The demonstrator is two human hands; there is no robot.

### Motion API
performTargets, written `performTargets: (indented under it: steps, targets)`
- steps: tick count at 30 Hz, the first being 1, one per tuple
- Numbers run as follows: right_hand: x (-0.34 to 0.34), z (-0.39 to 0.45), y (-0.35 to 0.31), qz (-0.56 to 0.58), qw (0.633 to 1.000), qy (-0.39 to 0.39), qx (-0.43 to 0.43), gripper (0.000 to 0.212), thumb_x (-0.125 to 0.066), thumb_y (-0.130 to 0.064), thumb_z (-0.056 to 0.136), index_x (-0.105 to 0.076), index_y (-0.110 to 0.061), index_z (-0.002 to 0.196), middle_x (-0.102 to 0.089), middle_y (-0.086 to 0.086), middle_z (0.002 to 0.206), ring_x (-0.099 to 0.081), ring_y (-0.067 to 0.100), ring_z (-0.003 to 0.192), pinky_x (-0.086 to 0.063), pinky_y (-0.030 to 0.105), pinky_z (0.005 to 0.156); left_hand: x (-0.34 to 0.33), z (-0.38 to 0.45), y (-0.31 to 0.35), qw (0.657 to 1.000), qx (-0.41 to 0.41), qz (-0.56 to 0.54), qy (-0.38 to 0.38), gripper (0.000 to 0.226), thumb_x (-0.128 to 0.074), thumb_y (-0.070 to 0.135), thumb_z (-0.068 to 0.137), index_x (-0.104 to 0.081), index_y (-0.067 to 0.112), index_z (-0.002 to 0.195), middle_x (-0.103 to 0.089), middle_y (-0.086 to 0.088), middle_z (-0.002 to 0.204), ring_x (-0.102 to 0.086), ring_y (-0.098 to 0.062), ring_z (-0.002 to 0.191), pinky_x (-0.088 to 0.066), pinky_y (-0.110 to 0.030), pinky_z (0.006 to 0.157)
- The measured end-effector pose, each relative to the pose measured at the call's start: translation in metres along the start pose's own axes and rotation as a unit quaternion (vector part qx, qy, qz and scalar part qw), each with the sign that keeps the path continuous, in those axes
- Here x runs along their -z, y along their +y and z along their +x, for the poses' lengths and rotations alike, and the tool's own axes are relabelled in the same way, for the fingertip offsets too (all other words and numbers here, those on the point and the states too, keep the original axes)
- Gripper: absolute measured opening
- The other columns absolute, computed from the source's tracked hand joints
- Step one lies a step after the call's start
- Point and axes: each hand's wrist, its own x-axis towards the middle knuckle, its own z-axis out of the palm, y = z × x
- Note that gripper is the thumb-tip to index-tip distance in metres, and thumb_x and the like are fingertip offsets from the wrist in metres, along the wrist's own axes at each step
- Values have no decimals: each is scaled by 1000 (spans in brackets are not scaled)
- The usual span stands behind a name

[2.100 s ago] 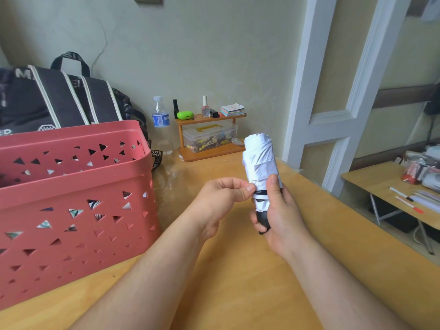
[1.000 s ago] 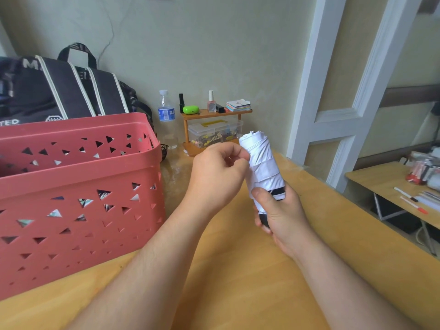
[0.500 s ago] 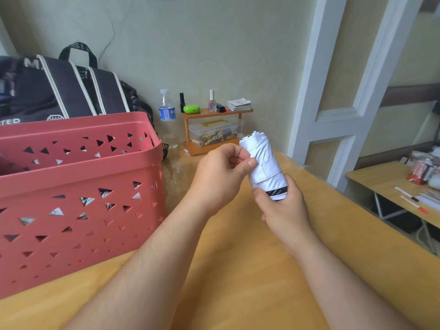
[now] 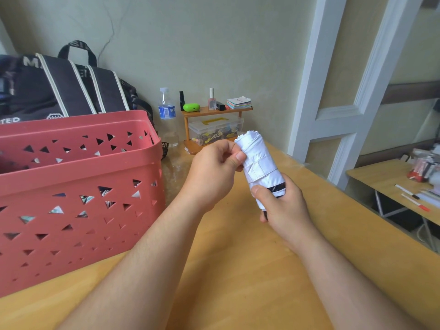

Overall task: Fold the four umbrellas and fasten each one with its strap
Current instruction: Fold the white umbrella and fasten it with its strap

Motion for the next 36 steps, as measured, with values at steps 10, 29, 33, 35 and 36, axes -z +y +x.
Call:
performTargets:
  steps: [10,29,33,35,36]
  targets:
    - [2,-3,-8,61,998,-30,-19,22,-67,-34,78,-66,-27,98,-61,-2,72,-50,23,51,-39,21,43,1,0,-3,996,-40,-50,-59,23,-70,10,95,-71,33,97,-62,4,84,-57,-16,79,-49,-36,76]
    - [8,0,-7,75,985,-129,-82,25,-66,-30,78,-59,-12,93,-53,8,62,-46,23,45,-24,23,42,-9,-8,-4,958,-145,232,86,14,-56,3,96,-64,15,96,-57,0,91,-52,-18,85,-38,-23,69]
    - [10,2,-6,60,987,-118,-95,28,-70,-30,75,-59,-13,95,-50,6,61,-45,23,46,-25,24,43,-15,-9,-4,963,-159,200,90,16,-54,1,95,-63,14,100,-50,2,95,-46,-12,86,-38,-14,73]
    - [11,2,-6,66,984,-123,-107,27,-69,-30,75,-58,-13,94,-49,6,60,-44,23,45,-24,24,43,-16,-7,-4,979,-131,143,67,16,-54,6,97,-61,21,101,-51,6,96,-49,-12,88,-46,-21,81]
    - [11,2,-7,78,982,-132,-114,26,-69,-30,75,-57,-14,92,-49,6,59,-43,22,45,-24,23,42,-16,-6,-4,988,-113,88,55,19,-54,9,99,-59,27,105,-53,7,100,-53,-12,90,-51,-30,83]
